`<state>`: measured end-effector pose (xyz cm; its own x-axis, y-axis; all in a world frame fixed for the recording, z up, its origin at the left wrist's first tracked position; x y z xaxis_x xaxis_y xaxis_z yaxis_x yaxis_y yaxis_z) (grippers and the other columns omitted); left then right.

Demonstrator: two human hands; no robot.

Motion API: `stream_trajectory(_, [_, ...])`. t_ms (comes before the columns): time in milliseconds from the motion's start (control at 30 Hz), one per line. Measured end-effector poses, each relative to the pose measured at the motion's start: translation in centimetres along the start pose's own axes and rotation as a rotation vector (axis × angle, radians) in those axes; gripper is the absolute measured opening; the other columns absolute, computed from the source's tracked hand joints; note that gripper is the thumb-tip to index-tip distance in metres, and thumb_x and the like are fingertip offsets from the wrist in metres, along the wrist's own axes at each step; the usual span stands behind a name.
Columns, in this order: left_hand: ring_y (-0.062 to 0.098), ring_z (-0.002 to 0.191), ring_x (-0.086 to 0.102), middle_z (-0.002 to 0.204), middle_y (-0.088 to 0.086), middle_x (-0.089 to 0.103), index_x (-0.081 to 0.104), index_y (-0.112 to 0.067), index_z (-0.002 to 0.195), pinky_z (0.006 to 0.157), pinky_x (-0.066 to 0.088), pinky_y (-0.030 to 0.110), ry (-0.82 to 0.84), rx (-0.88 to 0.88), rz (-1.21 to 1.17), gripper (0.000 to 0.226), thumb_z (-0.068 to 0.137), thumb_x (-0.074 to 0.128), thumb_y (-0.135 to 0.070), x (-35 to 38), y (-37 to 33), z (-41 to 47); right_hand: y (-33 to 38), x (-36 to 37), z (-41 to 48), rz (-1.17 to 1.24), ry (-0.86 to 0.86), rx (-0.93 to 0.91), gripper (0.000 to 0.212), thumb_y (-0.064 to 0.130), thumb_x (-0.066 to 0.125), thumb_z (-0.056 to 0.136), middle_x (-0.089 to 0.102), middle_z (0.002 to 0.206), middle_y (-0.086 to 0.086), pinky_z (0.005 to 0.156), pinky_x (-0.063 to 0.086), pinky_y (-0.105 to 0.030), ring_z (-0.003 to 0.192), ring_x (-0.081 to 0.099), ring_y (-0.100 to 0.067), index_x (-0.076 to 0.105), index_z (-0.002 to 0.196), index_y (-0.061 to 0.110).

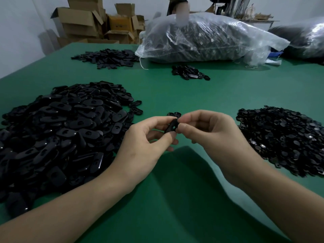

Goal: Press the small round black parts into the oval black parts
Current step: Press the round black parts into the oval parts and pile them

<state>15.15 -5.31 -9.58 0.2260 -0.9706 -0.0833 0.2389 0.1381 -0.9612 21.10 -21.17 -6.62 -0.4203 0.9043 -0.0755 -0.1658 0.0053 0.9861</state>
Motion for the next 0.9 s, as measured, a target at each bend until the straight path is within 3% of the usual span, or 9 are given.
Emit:
stream_trajectory(233, [0.013, 0.084, 0.076, 0.094, -0.007, 0.078, 0.073, -0.025, 0.121, 0.074, 0.058, 0.019, -0.019, 0.032, 0.013, 0.034, 0.094, 0.072, -0.005, 0.1, -0.5, -0.1, 0.1, -0.1, -1.2, 0.145, -0.013, -0.001, 0.013, 0.002, 0.073, 0.087, 0.076, 0.082, -0.002, 0.065, 0.048, -0.011, 0.07, 0.066, -0.003, 0.077, 0.092, 0.013])
stream_trajectory(433, [0.018, 0.08, 0.078, 0.086, -0.002, 0.077, 0.07, -0.028, 0.114, 0.074, 0.06, 0.023, -0.05, 0.084, -0.019, 0.033, 0.089, 0.077, -0.008, 0.1, -1.1, -0.5, 0.3, -0.5, -1.6, 0.189, -0.003, 0.033, 0.023, 0.027, 0.079, 0.068, 0.078, 0.087, -0.007, 0.064, 0.049, -0.014, 0.069, 0.064, -0.004, 0.081, 0.089, 0.019])
stream_trajectory(700, [0.018, 0.077, 0.079, 0.087, 0.005, 0.08, 0.073, -0.019, 0.112, 0.071, 0.059, 0.019, -0.086, 0.111, -0.136, 0.034, 0.078, 0.08, -0.018, 0.2, -1.8, -0.5, 0.7, -0.9, -1.6, 0.241, 0.044, 0.025, 0.025, 0.029, 0.079, 0.065, 0.078, 0.085, -0.005, 0.064, 0.048, -0.016, 0.067, 0.059, -0.006, 0.083, 0.089, 0.023])
stream_trajectory(900, [0.018, 0.077, 0.078, 0.086, 0.004, 0.079, 0.079, -0.024, 0.101, 0.073, 0.059, 0.02, -0.106, 0.159, -0.124, 0.021, 0.082, 0.079, -0.016, 0.2, -2.0, -0.6, 0.8, -0.8, -1.8, 0.258, 0.06, 0.036, 0.026, 0.03, 0.079, 0.061, 0.077, 0.082, -0.005, 0.065, 0.048, -0.017, 0.067, 0.059, -0.007, 0.083, 0.086, 0.024])
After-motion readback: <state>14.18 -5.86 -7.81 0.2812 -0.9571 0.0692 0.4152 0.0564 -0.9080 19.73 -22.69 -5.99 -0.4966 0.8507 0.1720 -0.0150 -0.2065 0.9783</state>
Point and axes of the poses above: each hand's wrist, its own z-axis towards the middle knuckle, its own x-axis out of the palm, y = z × x, the point moved 3 cm from there along z, towards the middle knuckle
